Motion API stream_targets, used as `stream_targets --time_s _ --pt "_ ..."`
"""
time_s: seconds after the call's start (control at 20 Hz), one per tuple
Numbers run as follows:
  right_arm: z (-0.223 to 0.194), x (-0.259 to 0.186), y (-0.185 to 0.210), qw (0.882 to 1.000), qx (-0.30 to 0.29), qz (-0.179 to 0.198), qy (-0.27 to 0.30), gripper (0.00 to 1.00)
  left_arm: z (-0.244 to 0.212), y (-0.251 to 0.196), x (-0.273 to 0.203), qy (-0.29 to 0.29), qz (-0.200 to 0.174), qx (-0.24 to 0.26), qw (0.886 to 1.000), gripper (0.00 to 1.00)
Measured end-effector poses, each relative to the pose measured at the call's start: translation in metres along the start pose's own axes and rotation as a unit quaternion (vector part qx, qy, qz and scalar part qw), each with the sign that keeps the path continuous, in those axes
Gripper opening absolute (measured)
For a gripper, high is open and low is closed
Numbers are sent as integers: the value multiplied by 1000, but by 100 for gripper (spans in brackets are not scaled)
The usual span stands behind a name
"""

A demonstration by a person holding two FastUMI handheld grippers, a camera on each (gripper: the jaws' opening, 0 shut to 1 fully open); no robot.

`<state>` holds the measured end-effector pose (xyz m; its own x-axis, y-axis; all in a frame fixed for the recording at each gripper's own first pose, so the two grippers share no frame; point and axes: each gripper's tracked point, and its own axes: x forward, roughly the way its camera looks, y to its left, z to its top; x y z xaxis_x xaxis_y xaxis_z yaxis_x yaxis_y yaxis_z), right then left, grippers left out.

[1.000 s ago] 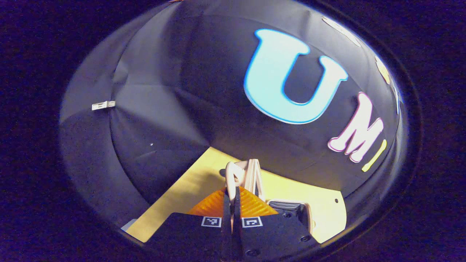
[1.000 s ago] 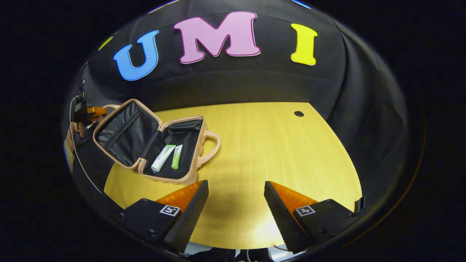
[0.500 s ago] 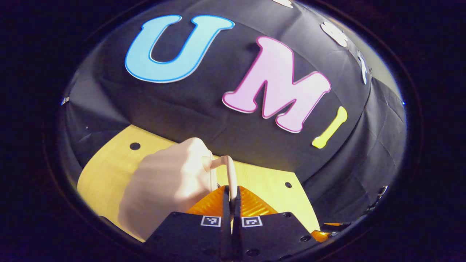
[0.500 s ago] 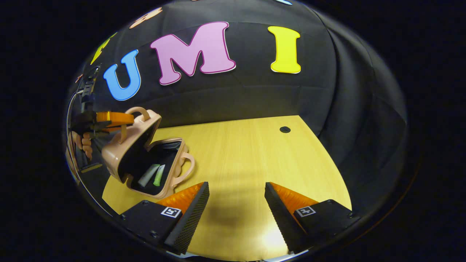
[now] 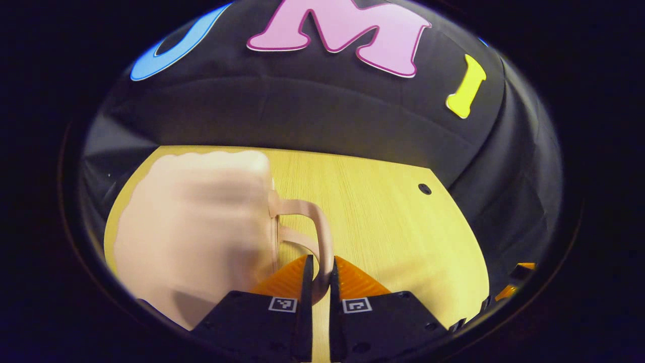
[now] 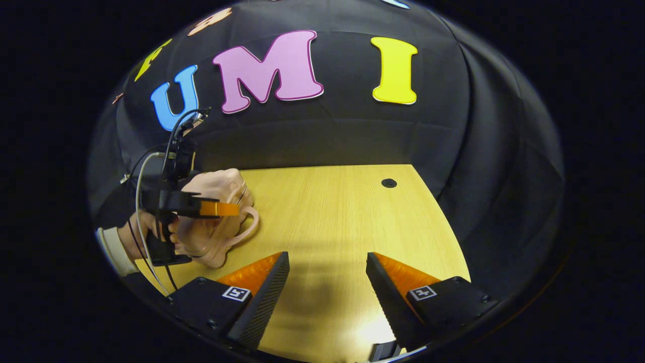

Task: First open the suitcase, pack the skin care products into it, and then close the suitcase.

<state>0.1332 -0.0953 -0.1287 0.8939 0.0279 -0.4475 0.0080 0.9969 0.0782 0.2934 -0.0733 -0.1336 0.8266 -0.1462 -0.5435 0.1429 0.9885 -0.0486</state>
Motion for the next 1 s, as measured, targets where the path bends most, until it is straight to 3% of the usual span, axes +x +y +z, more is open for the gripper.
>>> stream_targets --time_s 0.1,0.25,0.3,0.35,0.65,0.85,1.0 --pt "6 -5 6 1000 -8 -4 -13 98 3 -12 -11 -19 -14 12 1000 37" --pt "25 -20 25 999 -19 2 -40 98 31 -21 -72 -87 -33 10 996 63" --pt "33 -27 32 999 -17 3 -51 98 41 -17 -99 -113 -24 12 993 78" --pt "41 -34 38 998 -15 0 -62 98 44 -12 -125 -138 -19 18 990 99" --pt "73 -98 86 992 -20 -7 -124 97 47 23 -282 -250 23 26 968 96" --pt "80 -143 120 984 -10 5 -175 97 16 48 -333 -277 21 -4 961 96" --pt "86 -174 135 974 -16 7 -225 97 -3 64 -360 -303 45 -2 952 96"
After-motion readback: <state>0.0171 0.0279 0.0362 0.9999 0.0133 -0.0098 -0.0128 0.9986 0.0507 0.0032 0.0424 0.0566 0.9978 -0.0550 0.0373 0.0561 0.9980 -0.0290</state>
